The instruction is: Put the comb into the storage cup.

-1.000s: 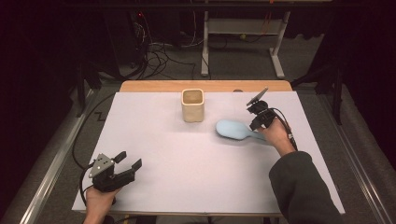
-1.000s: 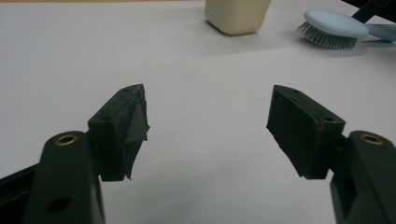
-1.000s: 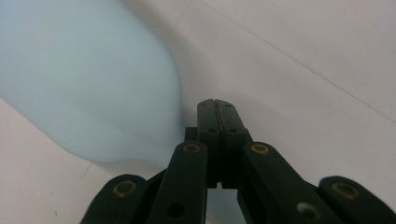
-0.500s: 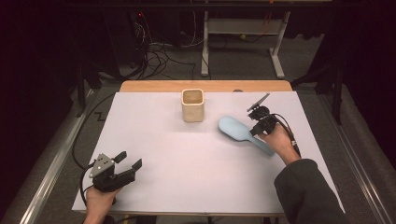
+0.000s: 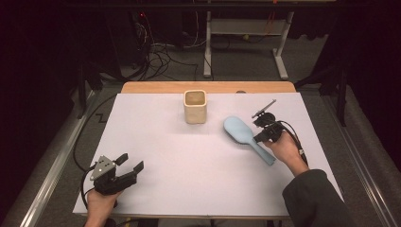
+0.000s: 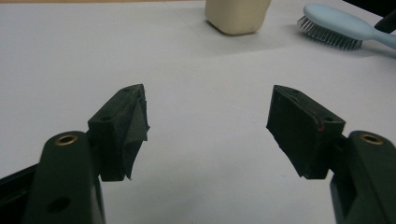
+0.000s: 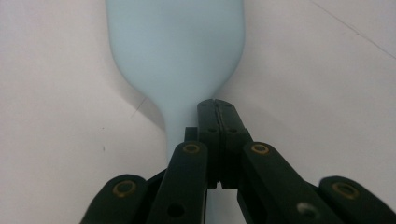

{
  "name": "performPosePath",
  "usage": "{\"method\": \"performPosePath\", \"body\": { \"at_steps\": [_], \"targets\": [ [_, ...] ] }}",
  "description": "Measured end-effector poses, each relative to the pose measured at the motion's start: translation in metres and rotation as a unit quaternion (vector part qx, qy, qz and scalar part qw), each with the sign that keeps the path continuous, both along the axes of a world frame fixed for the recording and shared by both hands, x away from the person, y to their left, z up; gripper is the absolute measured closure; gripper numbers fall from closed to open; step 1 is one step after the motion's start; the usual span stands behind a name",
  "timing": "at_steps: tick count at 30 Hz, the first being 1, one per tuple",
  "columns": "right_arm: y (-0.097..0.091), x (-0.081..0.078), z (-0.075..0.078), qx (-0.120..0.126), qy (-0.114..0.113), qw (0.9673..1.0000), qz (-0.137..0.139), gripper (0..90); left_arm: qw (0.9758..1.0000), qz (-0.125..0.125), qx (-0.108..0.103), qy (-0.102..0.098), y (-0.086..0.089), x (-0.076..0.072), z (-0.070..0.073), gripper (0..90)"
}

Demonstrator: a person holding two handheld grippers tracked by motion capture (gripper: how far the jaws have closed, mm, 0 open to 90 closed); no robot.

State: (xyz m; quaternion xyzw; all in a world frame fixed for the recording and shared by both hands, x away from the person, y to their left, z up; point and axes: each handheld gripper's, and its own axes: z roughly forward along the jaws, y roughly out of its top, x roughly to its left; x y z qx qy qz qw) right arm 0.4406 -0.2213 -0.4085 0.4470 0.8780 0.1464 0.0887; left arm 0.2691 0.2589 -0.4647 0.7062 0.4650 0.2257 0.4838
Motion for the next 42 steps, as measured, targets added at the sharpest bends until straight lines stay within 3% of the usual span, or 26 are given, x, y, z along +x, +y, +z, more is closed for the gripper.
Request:
{"method": "performPosePath", "body": {
  "at_steps": [18, 21, 24, 31, 42],
  "targets": [
    [0.0, -0.019, 0.005, 0.019, -0.014, 0.9997, 0.008, 90.0, 1.0, 0.0, 0.0, -0.001, 0.0, -0.001, 0.0, 29.7],
    [0.001, -0.02, 0.005, 0.026, -0.016, 0.9995, 0.007, 86.8, 1.0, 0.0, 0.0, -0.001, 0.0, -0.001, 0.0, 29.7],
    [0.003, -0.022, 0.006, 0.029, -0.017, 0.9994, -0.002, 77.2, 1.0, 0.0, 0.0, -0.001, 0.0, -0.001, 0.0, 29.7],
    [0.005, -0.021, -0.004, 0.019, -0.012, 0.9997, -0.002, 64.2, 1.0, 0.0, 0.0, -0.001, 0.0, -0.001, 0.0, 29.7],
    [0.011, -0.014, -0.018, 0.001, 0.005, 0.9999, -0.01, 63.1, 1.0, 0.0, 0.001, -0.001, -0.001, -0.001, 0.0, 29.7]
  ]
}}
